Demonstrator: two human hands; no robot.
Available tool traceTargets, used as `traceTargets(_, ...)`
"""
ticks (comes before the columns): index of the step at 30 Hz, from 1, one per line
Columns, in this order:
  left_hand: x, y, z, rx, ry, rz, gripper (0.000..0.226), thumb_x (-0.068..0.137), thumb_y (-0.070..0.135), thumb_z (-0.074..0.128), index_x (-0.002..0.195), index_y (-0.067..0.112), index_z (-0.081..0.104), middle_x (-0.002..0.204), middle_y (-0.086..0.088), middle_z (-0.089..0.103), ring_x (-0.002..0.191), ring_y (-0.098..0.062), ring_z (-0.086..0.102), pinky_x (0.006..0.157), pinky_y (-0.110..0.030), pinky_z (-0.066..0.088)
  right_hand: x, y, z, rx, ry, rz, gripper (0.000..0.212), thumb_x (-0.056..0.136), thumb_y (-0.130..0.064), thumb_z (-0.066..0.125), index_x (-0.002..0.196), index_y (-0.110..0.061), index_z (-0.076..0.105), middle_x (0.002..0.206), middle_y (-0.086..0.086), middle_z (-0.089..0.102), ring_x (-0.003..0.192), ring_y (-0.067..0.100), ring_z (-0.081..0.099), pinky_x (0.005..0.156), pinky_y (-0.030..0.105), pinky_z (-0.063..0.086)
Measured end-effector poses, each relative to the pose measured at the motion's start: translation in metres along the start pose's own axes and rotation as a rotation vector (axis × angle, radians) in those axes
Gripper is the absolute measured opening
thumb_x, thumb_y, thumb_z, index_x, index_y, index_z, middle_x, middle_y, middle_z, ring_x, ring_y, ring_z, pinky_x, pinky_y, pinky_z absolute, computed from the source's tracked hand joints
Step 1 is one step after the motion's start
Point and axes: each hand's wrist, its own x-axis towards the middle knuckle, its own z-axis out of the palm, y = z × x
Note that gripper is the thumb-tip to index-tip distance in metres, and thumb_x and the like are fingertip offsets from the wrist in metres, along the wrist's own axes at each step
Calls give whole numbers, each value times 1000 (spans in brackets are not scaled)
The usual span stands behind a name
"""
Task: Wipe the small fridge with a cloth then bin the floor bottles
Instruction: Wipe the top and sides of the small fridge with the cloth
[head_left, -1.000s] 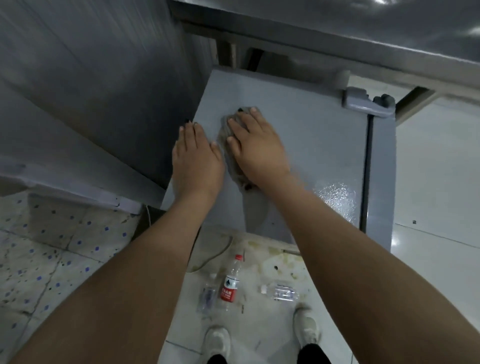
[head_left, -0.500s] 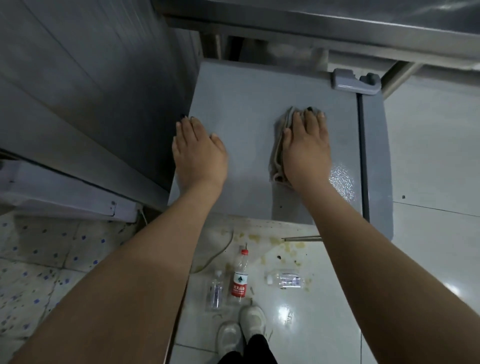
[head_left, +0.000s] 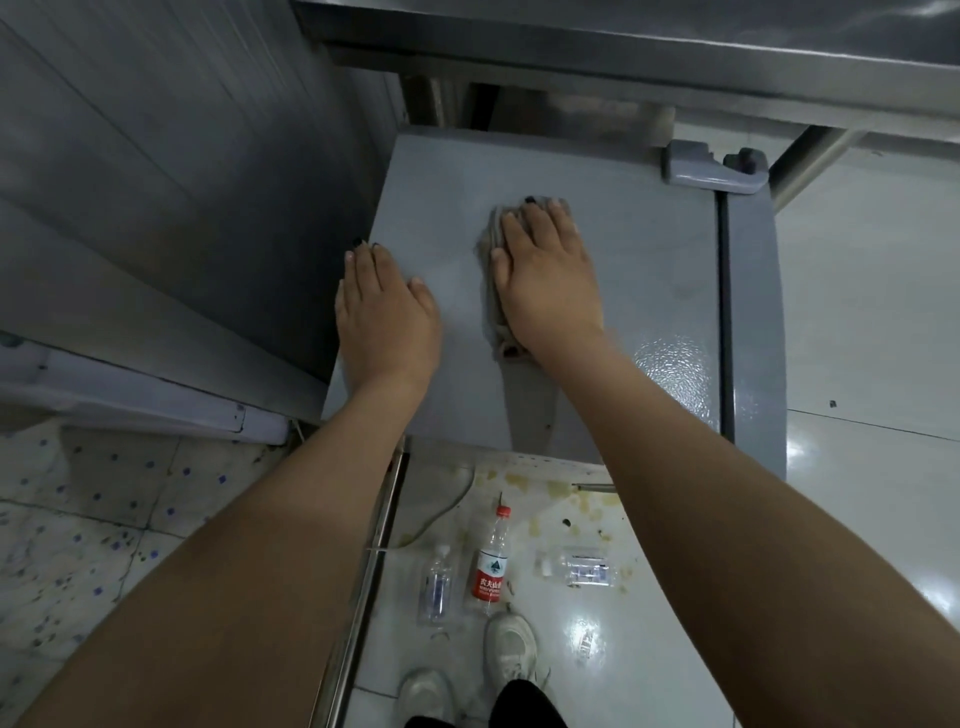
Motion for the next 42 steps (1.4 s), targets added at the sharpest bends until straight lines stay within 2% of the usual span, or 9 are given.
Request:
traceTargets(4, 0, 0, 0, -19, -6, -12, 54, 100, 27, 25, 147, 3, 16, 156, -12, 14, 144, -21, 8, 117, -33, 5, 16, 5, 0, -8, 69, 85, 59, 92, -36, 18, 137, -8, 44, 145, 16, 39, 139, 33, 26, 116, 41, 19)
traceTargets(8, 1, -1, -1, -44, 3, -20, 53, 99, 26, 28, 146, 3, 19, 156, -12, 16, 144, -22, 10, 117, -33, 6, 14, 10, -5, -14, 30, 181, 50, 98, -31, 30, 143, -10, 32, 153, 12, 25, 143, 29, 12, 117, 38, 10)
traceTargets(14, 2, -2, -1, -70, 0, -7, 54, 98, 26, 29, 146, 2, 19, 155, -13, 17, 144, -23, 11, 118, -34, 8, -6, 6, -17, -1, -49, 209, 68, 92, -51, 37, 147, -14, 24, 156, 8, 16, 145, 26, 1, 117, 36, 5)
traceTargets(19, 3, -3, -2, -90, -10, -2, 55, 98, 25, 30, 145, 1, 17, 155, -14, 16, 144, -23, 10, 118, -34, 5, -31, -1, -18, 3, -19, 211, 58, 95, -43, 41, 145, -15, 30, 155, 7, 22, 144, 25, 6, 116, 35, 9)
traceTargets(25, 2, -5, -7, -124, -33, 37, 55, 97, 22, 34, 145, -1, 19, 155, -16, 15, 144, -25, 10, 117, -33, 3, -66, -23, -11, 87, 103, 245, 45, 94, -28, 49, 135, -11, 47, 148, 5, 38, 142, 24, 18, 111, 31, 23)
traceTargets(28, 3, -11, -10, -149, -70, 121, 54, 96, 22, 37, 144, 0, 23, 155, -15, 16, 144, -26, 8, 117, -34, 2, -79, -32, -7, 121, 110, 258, 41, 95, -25, 50, 133, -11, 50, 146, 4, 40, 142, 22, 21, 111, 27, 21)
traceTargets(33, 4, -32, -18, -191, -209, 376, 50, 96, 21, 39, 141, 1, 29, 154, -15, 17, 144, -25, 10, 118, -36, 5, -93, -41, -11, 250, 145, 314, 38, 93, -23, 54, 129, -9, 55, 142, 6, 46, 139, 21, 29, 106, 25, 24)
traceTargets(38, -9, -50, -34, -350, -311, 510, 43, 96, 17, 43, 135, 1, 39, 151, -14, 25, 142, -24, 15, 117, -32, 10, -113, -61, -12, 452, 307, 445, 35, 90, -19, 59, 123, -8, 59, 134, 8, 54, 130, 21, 44, 104, 18, 26)
traceTargets(42, -25, -64, -51, -447, -360, 574, 43, 98, 19, 41, 139, 7, 37, 154, -6, 20, 144, -16, 10, 114, -26, 8, -133, -83, -7, 661, 436, 542, 35, 91, -18, 59, 126, -11, 58, 134, 6, 54, 128, 18, 46, 109, 34, 34)
